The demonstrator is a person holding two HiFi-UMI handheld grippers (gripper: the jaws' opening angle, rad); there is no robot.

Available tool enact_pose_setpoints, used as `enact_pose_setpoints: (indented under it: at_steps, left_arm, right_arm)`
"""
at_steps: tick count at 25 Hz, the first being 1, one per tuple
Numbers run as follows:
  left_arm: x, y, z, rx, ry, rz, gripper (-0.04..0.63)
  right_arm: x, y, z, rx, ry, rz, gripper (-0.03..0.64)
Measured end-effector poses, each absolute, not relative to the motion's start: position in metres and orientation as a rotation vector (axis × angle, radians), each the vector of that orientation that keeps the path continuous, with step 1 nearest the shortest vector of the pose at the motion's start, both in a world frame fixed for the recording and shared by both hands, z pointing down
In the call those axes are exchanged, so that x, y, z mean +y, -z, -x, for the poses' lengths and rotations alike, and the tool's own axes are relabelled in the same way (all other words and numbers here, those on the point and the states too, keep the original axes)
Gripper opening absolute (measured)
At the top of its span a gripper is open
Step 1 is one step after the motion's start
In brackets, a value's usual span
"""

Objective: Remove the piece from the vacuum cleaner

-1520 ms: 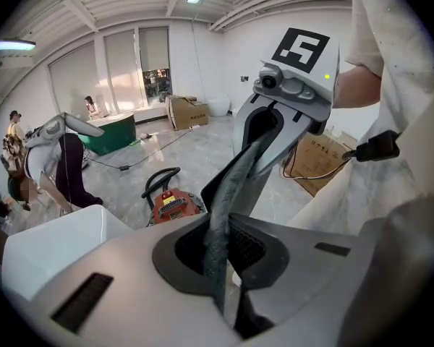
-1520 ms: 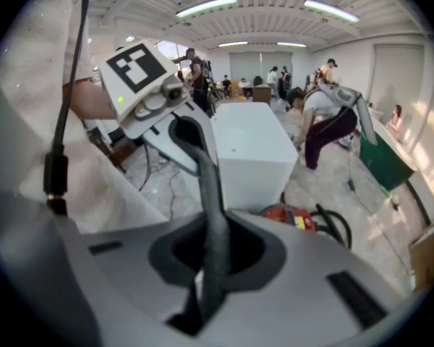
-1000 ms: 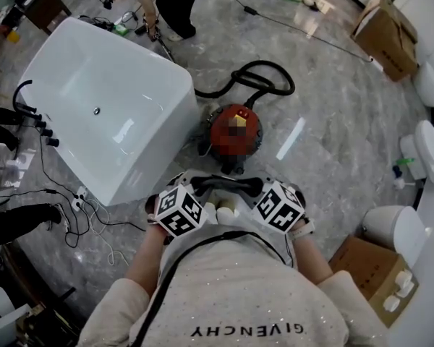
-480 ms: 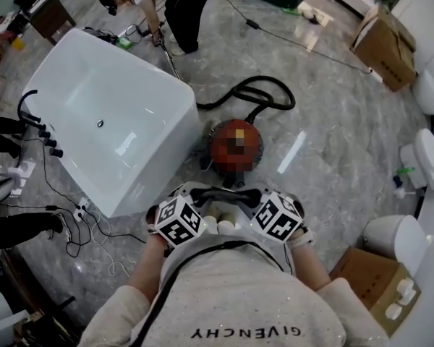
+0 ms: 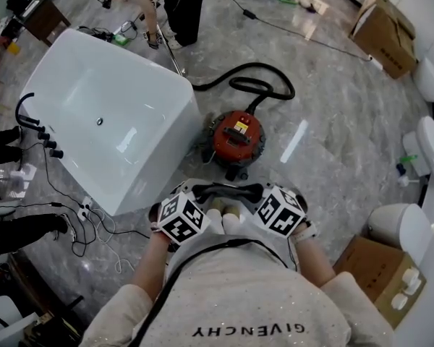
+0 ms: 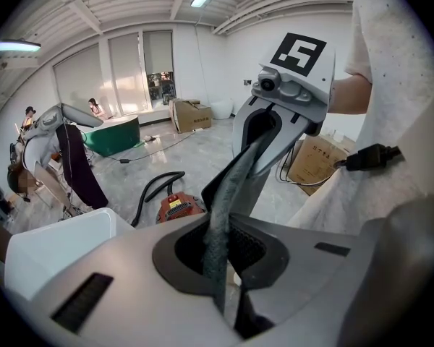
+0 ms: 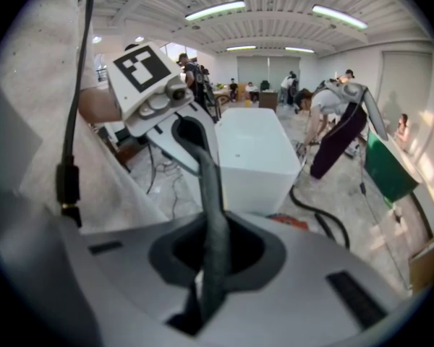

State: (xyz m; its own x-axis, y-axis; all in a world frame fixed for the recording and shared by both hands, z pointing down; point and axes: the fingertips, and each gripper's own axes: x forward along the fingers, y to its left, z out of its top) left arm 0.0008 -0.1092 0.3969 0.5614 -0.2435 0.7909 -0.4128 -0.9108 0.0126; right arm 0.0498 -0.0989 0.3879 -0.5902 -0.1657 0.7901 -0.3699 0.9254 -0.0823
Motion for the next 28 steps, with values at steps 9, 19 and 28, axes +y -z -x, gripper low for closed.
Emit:
enact_pose_setpoints:
  at_steps: [9,19,28]
  left_arm:
    - [-0.1,-0.404,0.007,-0.553,-1.28,-2.553,0.035]
    - [-0.098,-0.415,0.008,-0.574,-1.272,-2.507,0.035]
    - [-0.093,-0.419,0.004,-0.555,-1.28,-2.507,0.035]
  right_arm:
    - [-0.092,-0.395,-0.043,-2.195,-0.301,-0.344,0.038]
    - [-0.09,-0.404,-0.042,-2.184,-0.314,-0.311,0.04]
    - [-0.086,-0.408,-0.045,-2.182,-0.327,-0.306,0.038]
